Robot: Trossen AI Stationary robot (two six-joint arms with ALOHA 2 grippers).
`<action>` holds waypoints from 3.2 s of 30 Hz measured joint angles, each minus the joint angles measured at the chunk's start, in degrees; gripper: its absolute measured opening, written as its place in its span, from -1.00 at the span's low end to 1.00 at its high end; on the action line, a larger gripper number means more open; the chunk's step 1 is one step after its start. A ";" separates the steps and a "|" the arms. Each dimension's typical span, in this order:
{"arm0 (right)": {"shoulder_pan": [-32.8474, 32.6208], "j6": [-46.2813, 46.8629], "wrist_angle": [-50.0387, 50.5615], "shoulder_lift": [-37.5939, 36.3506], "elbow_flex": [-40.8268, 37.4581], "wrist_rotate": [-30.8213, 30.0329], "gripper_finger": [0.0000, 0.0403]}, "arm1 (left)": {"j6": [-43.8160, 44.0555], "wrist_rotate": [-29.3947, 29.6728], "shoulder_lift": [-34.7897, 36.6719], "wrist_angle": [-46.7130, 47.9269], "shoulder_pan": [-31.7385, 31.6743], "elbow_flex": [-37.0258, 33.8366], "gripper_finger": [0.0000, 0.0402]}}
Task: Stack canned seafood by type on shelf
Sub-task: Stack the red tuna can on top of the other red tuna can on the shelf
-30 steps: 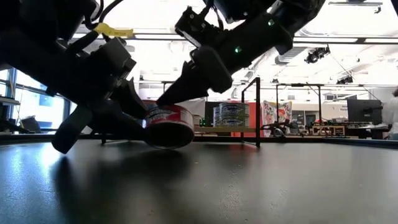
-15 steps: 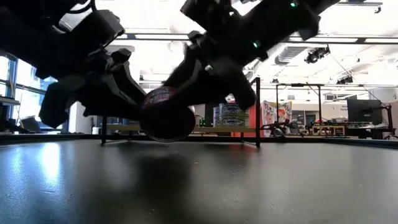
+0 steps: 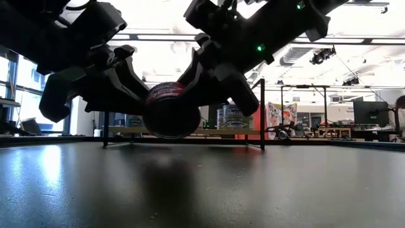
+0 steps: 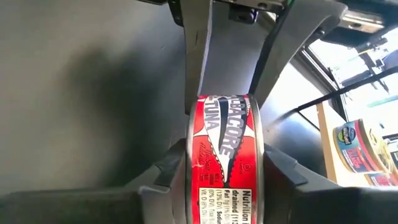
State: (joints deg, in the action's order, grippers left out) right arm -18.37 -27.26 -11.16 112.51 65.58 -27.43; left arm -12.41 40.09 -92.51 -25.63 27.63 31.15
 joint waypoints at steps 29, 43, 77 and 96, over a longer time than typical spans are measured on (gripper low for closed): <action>1.98 3.32 25.73 -1.66 14.03 -0.79 -0.40 | 16.74 2.85 9.92 13.40 5.24 -0.06 -0.15; 25.12 -2.09 25.14 0.13 23.66 -3.79 -0.40 | 41.23 21.04 19.46 41.80 9.44 -0.19 -0.24; 33.54 -28.14 10.74 8.74 23.61 -3.08 -0.38 | 46.40 22.26 19.65 45.45 11.05 -0.15 -0.27; 34.91 -17.78 17.12 8.63 23.64 4.64 -0.09 | 46.71 22.26 19.65 45.32 11.05 -0.11 -0.27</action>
State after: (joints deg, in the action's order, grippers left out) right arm 16.53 -45.04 5.96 121.14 89.22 -22.79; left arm 34.30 62.35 -72.86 19.68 38.68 31.05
